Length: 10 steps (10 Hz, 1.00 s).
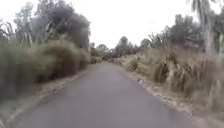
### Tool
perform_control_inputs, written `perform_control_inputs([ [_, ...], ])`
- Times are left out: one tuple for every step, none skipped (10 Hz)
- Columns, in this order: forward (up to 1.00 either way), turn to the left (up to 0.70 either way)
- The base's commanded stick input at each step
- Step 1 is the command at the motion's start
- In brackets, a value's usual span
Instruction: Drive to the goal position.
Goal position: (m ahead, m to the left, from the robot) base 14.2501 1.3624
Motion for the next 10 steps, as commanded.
perform_control_inputs([
  [1.0,0.0],
  [1.0,0.0],
  [1.0,0.0],
  [1.0,0.0],
  [1.0,0.0],
  [1.0,0.0],
  [1.0,0.0],
  [1.0,0.0],
  [1.0,0.0],
  [1.0,0.0],
])
